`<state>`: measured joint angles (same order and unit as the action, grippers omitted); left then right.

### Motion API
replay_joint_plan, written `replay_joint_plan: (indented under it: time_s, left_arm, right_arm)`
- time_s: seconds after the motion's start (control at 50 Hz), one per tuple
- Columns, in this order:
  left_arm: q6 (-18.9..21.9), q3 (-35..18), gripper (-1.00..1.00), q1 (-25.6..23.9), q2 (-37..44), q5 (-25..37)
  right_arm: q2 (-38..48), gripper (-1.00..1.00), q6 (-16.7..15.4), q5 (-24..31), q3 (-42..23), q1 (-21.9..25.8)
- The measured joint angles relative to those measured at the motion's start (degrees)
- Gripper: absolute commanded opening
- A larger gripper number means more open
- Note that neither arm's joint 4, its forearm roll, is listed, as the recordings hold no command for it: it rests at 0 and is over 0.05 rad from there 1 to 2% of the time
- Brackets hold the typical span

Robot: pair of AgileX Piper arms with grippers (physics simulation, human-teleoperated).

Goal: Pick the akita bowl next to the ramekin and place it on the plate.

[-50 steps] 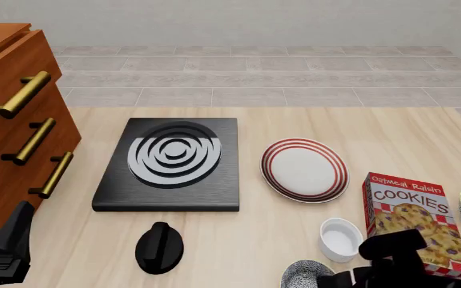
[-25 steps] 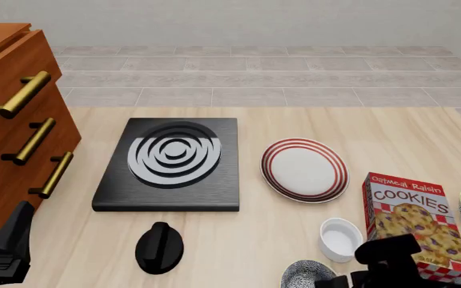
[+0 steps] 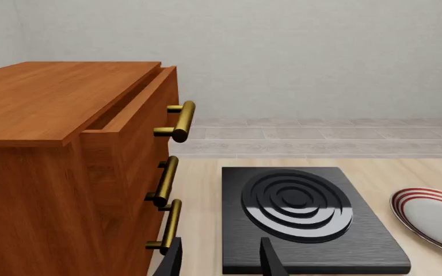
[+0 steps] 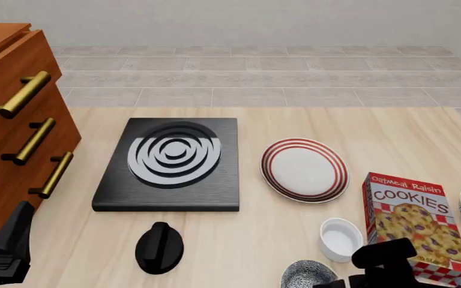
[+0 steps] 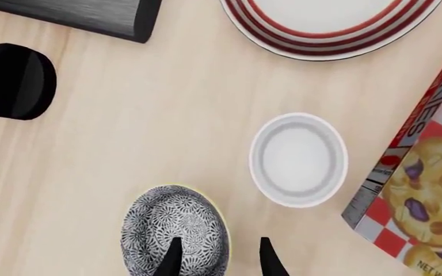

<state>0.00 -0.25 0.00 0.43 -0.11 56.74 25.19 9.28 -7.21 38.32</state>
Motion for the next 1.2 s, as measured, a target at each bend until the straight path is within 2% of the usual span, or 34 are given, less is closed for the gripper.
replay_joint_plan:
  time_s: [0.1, 0.12, 0.52, 1.2]
  left_arm:
    - [0.0, 0.0, 1.0, 0.0, 0.0, 0.0]
    - [0.0, 0.0, 1.0, 0.0, 0.0, 0.0]
    - [0.0, 0.0, 1.0, 0.0, 0.0, 0.0]
    - [0.0, 0.0, 1.0, 0.0, 0.0, 0.0]
  right_arm:
    - [0.3, 1.0, 0.0, -0.4, 0.1, 0.1]
    - [0.3, -1.0, 0.0, -0.4, 0.1, 0.2]
    - [-0.9, -1.0, -0.3, 0.7, -0.7, 0.9]
    - [-7.4, -1.0, 0.1, 9.2, -5.1, 1.8]
